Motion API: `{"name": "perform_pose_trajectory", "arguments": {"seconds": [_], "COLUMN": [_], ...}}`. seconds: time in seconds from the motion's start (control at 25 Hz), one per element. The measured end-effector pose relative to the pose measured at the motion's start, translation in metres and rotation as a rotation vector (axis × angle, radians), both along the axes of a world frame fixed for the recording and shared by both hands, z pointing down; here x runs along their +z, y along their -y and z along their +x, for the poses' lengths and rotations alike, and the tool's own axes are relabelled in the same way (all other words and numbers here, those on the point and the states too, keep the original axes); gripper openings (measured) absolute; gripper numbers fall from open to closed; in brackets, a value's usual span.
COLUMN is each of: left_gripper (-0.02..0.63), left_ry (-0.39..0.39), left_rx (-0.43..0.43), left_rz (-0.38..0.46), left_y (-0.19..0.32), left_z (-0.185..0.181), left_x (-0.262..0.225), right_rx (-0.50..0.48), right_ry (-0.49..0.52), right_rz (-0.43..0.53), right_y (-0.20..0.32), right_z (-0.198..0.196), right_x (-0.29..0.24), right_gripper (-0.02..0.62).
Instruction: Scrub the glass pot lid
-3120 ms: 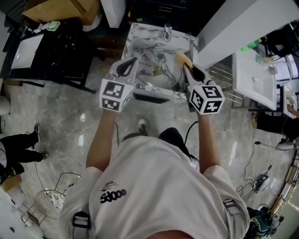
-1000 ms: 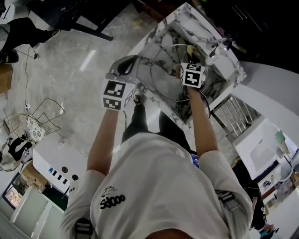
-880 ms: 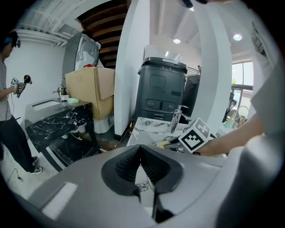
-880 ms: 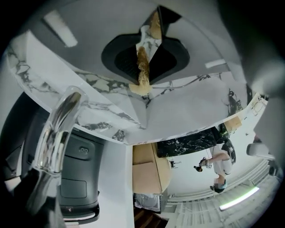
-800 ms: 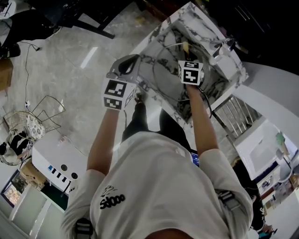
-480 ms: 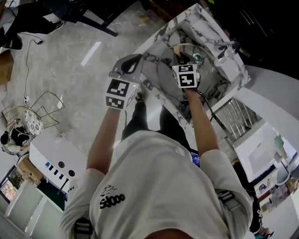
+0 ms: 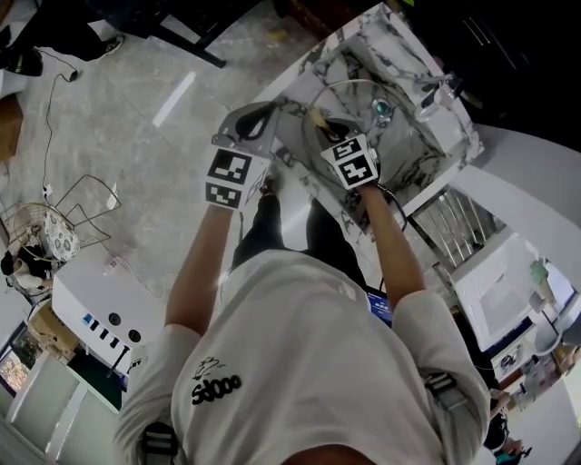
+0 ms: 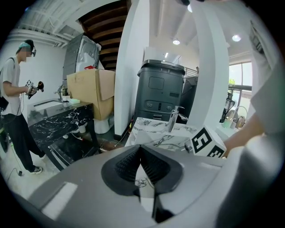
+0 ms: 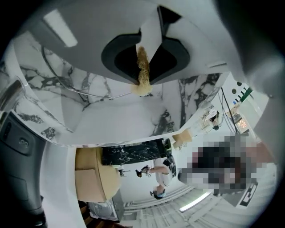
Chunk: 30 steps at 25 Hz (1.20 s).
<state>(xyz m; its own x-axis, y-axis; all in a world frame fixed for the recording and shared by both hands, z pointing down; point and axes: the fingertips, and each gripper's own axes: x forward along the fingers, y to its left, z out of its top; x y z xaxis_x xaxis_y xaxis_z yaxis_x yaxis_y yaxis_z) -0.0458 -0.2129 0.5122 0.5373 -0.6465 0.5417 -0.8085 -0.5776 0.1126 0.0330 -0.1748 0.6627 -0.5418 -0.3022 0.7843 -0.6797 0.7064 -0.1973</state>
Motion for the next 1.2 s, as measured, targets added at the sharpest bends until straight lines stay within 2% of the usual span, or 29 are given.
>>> {"name": "perform_pose_trajectory", "arguments": {"seconds": [0.2,0.32,0.48,0.6,0.72,1.2], "left_gripper": [0.011,0.011,0.011,0.011,0.011,0.011], "left_ry": [0.001,-0.001,0.000,0.004,0.017,0.021], "left_rx": [0.017,0.028,0.038,0.041,0.048,0.080], "left_rz": [0.002,0.004,0.000,-0.004,-0.006,-0.007], "left_y": [-0.006,-0.008,-0.012,-0.012,-0.012,-0.006], "left_z": [0.008,0.012,0.017,0.018,0.020,0.035], "left_x": [-0.001,-0.002,-0.001,0.001,0.003,0.002], "right_rx": [-0.112,-0.141,-0.091,-0.008,0.075,0.371], "right_ry": [0.067,0.142,0.235,0.254,0.190,-0.117], "right_rz": [-0.053,-0.086,-0.164,-0.243,-0.240,-0.088], "right_y": [-0.030,-0.038,-0.038,-0.032,-0.019,0.035], "right_z": [-0.012,-0.015,-0.008,0.003,0.023,0.146], "right_x": [-0.002,-0.009,-0.013,-0.003,0.012,0.034], "right_gripper": [0.054,0.054,0.052,0.052,0.052,0.052]}}
